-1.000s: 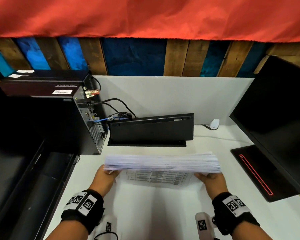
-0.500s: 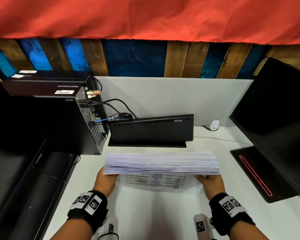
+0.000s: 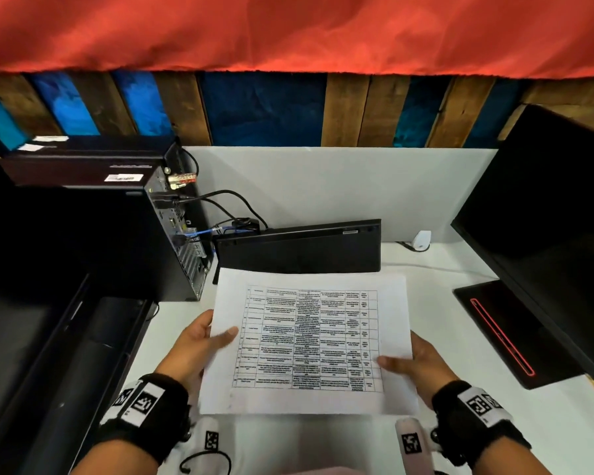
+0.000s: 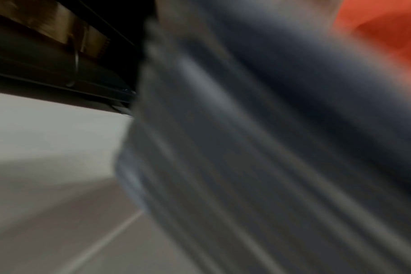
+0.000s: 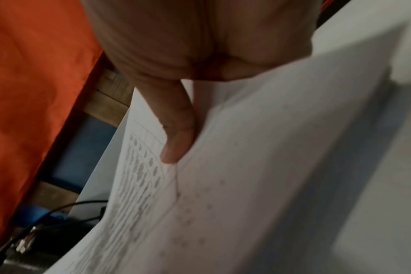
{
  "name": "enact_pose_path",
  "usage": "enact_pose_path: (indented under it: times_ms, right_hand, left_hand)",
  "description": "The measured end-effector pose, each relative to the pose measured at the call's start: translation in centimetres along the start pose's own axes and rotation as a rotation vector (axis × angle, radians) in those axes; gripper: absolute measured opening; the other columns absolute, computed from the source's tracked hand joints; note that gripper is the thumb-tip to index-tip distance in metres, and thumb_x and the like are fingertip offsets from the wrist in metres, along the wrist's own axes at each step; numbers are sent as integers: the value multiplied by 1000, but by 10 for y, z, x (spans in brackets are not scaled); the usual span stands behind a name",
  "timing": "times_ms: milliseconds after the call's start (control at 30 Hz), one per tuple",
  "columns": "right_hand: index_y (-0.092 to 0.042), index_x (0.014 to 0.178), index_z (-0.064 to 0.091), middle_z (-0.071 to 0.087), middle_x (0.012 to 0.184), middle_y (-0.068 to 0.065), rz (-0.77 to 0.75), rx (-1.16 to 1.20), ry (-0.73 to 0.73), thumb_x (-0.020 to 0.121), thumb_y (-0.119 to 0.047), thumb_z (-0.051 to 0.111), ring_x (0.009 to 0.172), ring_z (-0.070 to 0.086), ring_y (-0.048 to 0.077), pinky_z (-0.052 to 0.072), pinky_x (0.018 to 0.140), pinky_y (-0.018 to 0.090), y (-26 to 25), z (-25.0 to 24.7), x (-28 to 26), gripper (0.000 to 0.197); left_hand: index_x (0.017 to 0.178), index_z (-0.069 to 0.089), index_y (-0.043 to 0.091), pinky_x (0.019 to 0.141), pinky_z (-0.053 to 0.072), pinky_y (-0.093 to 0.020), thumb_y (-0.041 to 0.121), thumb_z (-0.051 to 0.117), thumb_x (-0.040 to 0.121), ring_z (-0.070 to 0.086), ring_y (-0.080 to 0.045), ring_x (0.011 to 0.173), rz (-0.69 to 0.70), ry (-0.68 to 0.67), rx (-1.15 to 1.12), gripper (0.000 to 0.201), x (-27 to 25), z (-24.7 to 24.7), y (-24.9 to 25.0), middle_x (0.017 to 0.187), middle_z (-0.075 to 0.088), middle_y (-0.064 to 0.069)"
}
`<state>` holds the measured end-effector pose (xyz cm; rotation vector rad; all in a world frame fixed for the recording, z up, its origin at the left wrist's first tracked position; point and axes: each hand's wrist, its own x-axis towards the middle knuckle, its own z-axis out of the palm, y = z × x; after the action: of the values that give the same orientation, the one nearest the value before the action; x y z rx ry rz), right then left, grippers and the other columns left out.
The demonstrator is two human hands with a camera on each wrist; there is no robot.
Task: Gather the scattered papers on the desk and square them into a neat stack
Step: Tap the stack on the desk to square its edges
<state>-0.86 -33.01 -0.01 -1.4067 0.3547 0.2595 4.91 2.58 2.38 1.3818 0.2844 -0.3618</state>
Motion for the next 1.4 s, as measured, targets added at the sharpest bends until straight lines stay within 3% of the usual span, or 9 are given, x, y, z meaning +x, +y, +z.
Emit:
enact_pose_path:
  times_ms: [200, 267, 333, 433, 700, 900, 1100, 1233, 1400]
  right_hand:
    - [-14, 119, 58, 64, 100, -6, -180, -548, 339, 82, -1, 67, 89, 61, 13, 44, 70, 15, -18, 32, -8, 40]
    - [-17, 114, 58, 64, 93, -12, -289, -479, 395, 85, -1, 63, 78, 62, -3, 44, 66, 5, -21, 45, -8, 34]
    - [-22, 111, 57, 65, 94, -16, -334, -250, 411, 85, 3, 63, 75, 64, -13, 47, 67, 2, -20, 50, -8, 37]
    - [-17, 106, 62, 70, 97, 1, -320, -123, 436, 82, 1, 68, 88, 67, 14, 53, 83, 31, -13, 47, -7, 31]
    - [-25, 85, 63, 70, 92, 10, -151, -168, 384, 79, -2, 73, 91, 66, 28, 53, 82, 39, 20, 43, -1, 26]
    - [-17, 86, 68, 72, 63, -19, -271, -74, 333, 78, 3, 72, 64, 69, -3, 53, 57, 10, -12, 36, -2, 22]
    - [-18, 90, 70, 75, 75, -13, -236, -135, 299, 71, 1, 79, 83, 72, 9, 56, 66, 17, -1, 31, 5, 29]
    - [-23, 86, 68, 73, 80, -9, -269, -85, 320, 79, -6, 74, 77, 69, 7, 54, 69, 21, -12, 47, 9, 19]
    - [-23, 85, 71, 74, 78, -9, -334, -91, 338, 75, -8, 78, 72, 70, -1, 57, 68, 18, -24, 46, 7, 19]
  left_hand:
    - [139, 45, 26, 99, 51, -36, -16, 59, 67, 62, -14, 119, 174, -278, 311, 85, -16, 29, -15, 133, 63, 5]
    - [142, 44, 25, 105, 44, -22, -20, 52, 76, 54, 0, 125, 332, -133, 391, 80, -16, 45, -22, 136, 58, 16]
    - [127, 55, 29, 95, 49, -16, -16, 52, 86, 61, 10, 108, 388, 78, 344, 61, -17, 54, -25, 116, 68, 22]
    - [106, 64, 21, 74, 50, -5, -7, 57, 90, 65, 18, 81, 384, 199, 258, 34, -15, 55, -27, 82, 72, 28]
    - [90, 68, 23, 66, 55, -13, 1, 69, 85, 70, -11, 83, 245, 212, 113, 23, -13, 59, -51, 75, 75, 20]
    - [94, 69, 21, 67, 54, -8, 3, 68, 85, 71, 5, 76, 336, 161, 59, 20, -8, 59, -17, 78, 76, 18]
    - [97, 73, 9, 85, 58, -35, 0, 75, 79, 73, -24, 91, 263, 223, -10, 21, 4, 45, -15, 92, 78, -3]
    - [95, 72, 14, 74, 59, -20, 2, 68, 86, 73, -17, 89, 305, 191, -10, 16, 5, 53, -4, 85, 78, 6]
    - [99, 72, 13, 82, 59, -28, 3, 71, 83, 74, -14, 89, 360, 204, -25, 19, 1, 51, 6, 96, 77, -1]
